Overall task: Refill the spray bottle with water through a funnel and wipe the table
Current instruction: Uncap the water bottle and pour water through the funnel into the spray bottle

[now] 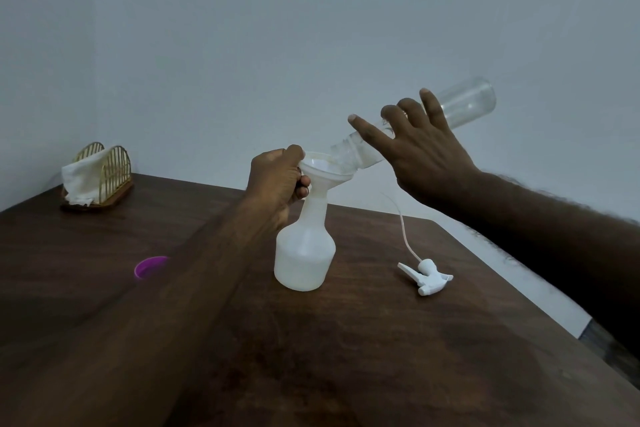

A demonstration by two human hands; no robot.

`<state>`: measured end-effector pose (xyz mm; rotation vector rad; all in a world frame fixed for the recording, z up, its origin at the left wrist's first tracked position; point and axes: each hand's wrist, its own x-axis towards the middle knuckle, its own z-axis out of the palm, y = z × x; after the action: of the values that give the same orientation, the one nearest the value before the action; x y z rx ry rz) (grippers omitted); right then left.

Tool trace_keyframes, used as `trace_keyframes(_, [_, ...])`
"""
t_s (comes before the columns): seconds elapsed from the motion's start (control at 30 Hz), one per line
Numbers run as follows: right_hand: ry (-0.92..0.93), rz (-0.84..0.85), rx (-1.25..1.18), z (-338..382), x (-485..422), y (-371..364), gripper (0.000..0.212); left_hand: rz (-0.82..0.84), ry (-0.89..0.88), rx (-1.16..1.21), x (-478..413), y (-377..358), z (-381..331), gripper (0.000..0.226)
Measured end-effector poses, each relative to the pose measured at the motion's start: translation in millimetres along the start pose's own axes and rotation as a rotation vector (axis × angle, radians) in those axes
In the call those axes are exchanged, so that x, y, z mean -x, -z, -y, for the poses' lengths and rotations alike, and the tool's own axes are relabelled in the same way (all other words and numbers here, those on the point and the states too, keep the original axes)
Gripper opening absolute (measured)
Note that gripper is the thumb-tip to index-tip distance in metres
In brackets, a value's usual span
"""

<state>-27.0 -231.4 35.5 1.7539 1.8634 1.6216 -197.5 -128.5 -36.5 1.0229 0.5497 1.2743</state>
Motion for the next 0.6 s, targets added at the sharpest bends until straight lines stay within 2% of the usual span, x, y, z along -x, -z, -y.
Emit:
trace_keyframes(0.2, [0.021, 0.008, -0.013, 0.2, 0.7, -2.6, 0.074, 0.002, 0.002, 0.002, -0.2, 0.8, 0.0, 0.012])
trace_keyframes(0.37, [-0.005, 0.076, -0.076, -2.1, -1.3, 1.3, 0.083, -0.013, 0.016, 0.005, -0.9, 2.1, 0.8, 0.012])
trace_keyframes(0.6, [-0.032, 0.065, -0.158, -6.1, -1.5, 2.0, 0.091, -0.005, 0.022, 0.002, -0.7, 1.3, -0.2, 0.008])
